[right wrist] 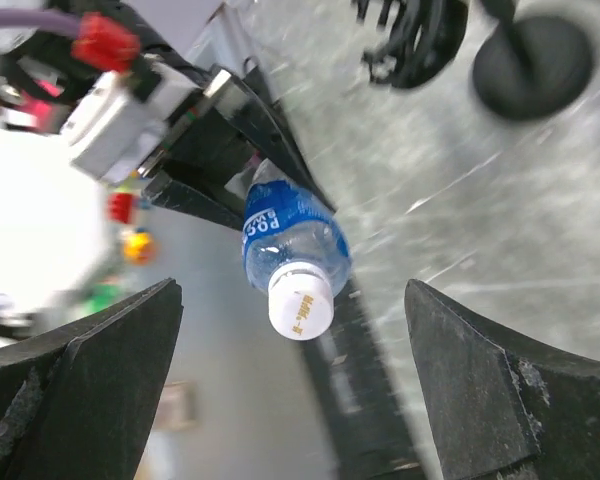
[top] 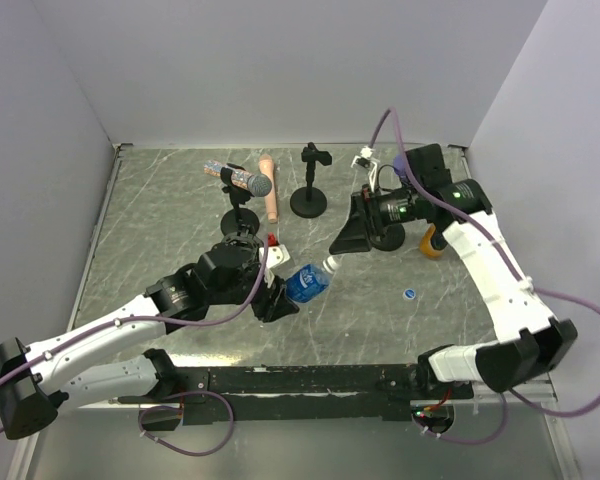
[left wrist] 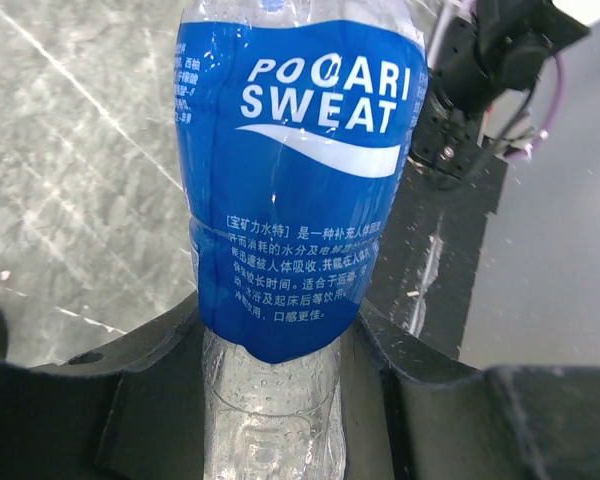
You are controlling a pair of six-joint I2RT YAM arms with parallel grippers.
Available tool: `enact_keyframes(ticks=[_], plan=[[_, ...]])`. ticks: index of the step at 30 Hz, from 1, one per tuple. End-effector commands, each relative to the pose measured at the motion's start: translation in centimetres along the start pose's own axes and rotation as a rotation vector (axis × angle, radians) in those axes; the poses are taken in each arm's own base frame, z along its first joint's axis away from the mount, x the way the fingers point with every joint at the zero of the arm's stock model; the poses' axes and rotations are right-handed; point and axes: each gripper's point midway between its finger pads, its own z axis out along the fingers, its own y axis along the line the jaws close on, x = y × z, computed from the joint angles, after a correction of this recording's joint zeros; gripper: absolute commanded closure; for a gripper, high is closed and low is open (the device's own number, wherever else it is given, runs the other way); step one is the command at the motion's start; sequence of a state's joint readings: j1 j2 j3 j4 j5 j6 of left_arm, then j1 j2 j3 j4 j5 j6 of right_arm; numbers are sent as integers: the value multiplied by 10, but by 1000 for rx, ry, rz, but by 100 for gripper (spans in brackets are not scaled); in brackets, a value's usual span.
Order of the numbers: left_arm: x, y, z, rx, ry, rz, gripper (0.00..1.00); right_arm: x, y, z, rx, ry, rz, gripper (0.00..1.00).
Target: Unscrew the bottle caps
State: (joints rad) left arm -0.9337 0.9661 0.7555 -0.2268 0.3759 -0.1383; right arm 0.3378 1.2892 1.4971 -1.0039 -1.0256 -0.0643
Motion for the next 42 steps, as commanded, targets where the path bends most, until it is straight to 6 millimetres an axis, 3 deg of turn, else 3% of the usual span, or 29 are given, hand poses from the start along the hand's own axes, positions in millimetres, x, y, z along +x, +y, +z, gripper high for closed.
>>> enact_keyframes(ticks=[1, 4, 8, 11, 17, 22, 31, 33, 42], plan=[[-36, 6, 1, -50, -119, 2, 99, 6, 15, -2, -63, 30, 179, 1], [-39, 8, 3, -58, -126, -5, 99, 7, 12, -2, -58, 31, 165, 3], [-42, 8, 6, -57, -132, -9, 99, 11, 13, 1, -90, 46, 176, 19], [-43, 10, 7, -68, -127, -16, 99, 10, 15, 1, -111, 56, 189, 25], [-53, 8, 3, -69, -167, -10, 99, 21, 7, 7, -93, 88, 229, 22], [-62, 0, 1, -24, -191, 17, 99, 17, -2, 8, -45, 89, 224, 16], [-52, -4, 4, 4, -166, 9, 99, 6, -13, 6, 13, 83, 161, 17], [-53, -3, 5, -2, -167, 6, 99, 6, -11, 7, -6, 83, 162, 22], [-53, 5, 10, -34, -160, -14, 99, 8, 1, 5, -65, 87, 137, 67]])
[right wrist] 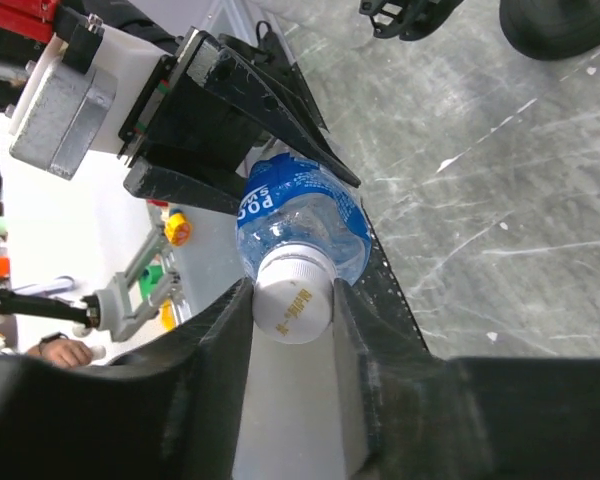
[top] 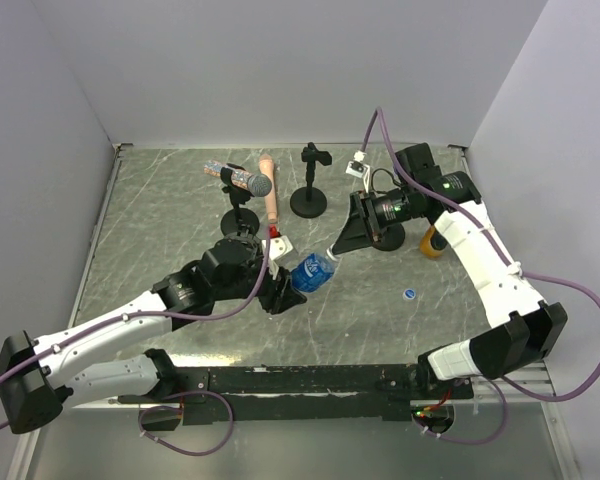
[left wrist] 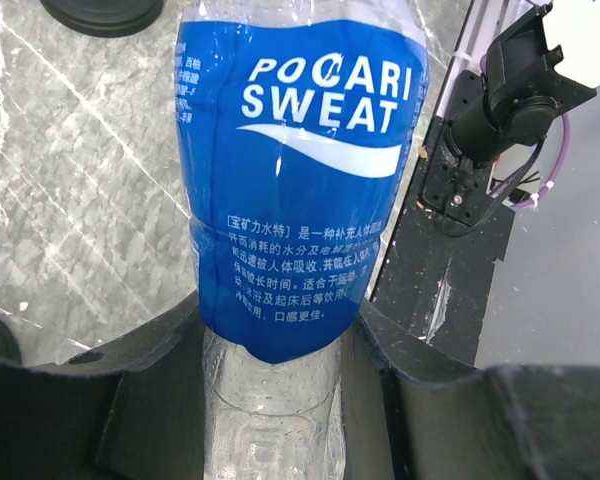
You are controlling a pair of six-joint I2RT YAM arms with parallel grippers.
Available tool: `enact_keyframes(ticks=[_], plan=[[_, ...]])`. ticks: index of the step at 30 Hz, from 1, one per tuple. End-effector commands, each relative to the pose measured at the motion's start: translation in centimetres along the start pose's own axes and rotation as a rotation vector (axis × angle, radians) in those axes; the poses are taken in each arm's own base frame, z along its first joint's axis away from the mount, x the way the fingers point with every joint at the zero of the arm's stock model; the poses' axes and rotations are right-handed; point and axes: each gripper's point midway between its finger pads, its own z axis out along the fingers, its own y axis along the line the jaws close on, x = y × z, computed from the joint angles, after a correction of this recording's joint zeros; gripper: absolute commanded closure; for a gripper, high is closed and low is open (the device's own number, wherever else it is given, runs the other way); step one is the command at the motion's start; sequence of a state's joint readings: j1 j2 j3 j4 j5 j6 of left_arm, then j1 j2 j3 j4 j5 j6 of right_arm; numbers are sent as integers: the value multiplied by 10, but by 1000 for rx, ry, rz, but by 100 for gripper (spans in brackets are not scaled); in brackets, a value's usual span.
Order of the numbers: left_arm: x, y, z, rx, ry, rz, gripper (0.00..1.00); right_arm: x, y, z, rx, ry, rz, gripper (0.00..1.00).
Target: Unscrew the bottle caps
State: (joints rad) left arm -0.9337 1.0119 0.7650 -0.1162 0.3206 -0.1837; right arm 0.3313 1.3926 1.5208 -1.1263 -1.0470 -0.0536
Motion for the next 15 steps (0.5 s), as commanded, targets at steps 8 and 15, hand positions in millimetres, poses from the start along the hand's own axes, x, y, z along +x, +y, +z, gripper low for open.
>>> enact_keyframes(ticks=[8, 15], plan=[[-18, -15, 8, 108, -30, 66, 99, 2, 44, -3, -182, 111, -457, 95], [-15, -18, 14, 165, 1, 129, 99, 28, 29, 0, -143, 140, -1214, 97]])
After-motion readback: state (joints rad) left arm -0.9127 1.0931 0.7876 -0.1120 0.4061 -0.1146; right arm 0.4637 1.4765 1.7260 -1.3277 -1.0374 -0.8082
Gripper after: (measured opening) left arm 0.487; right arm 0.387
